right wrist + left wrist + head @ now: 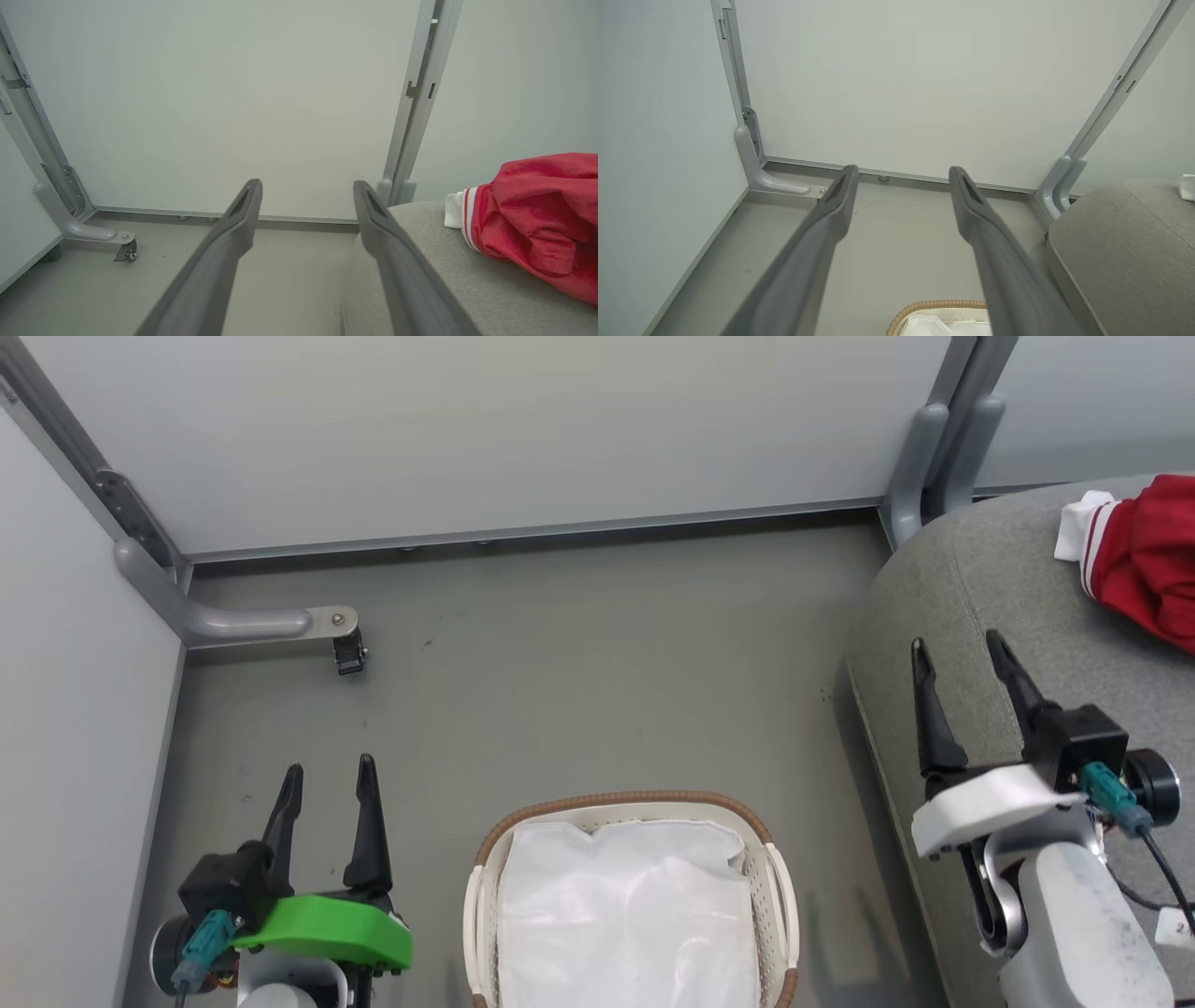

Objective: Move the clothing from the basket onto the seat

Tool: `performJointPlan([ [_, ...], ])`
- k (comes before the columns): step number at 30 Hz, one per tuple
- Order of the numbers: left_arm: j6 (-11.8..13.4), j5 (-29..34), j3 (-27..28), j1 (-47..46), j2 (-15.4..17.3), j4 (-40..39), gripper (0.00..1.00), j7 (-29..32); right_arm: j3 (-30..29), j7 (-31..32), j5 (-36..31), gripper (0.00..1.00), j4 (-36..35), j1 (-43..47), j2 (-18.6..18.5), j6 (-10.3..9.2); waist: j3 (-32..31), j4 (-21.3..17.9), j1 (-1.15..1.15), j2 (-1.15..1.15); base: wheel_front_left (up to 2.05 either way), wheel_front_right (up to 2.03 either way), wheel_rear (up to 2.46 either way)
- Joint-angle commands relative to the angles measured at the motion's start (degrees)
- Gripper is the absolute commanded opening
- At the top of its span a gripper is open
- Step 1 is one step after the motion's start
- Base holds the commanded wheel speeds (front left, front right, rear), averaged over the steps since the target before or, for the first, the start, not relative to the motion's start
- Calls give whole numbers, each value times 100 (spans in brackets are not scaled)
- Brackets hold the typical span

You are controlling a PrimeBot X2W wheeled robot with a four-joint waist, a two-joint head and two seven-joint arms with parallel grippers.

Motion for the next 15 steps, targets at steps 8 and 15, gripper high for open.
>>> performJointPlan([
  [8, -50, -105, -43, 458, 6, -36, 100, 2, 295, -13, 348, 100, -311, 843, -30, -8, -238, -60, 1, 0, 0, 0, 0],
  [15, -68, -104, -35, 579, 7, -65, 100, 2, 563, -13, 419, 100, -197, 1117, -24, -8, -318, -125, 1, 0, 0, 0, 0],
])
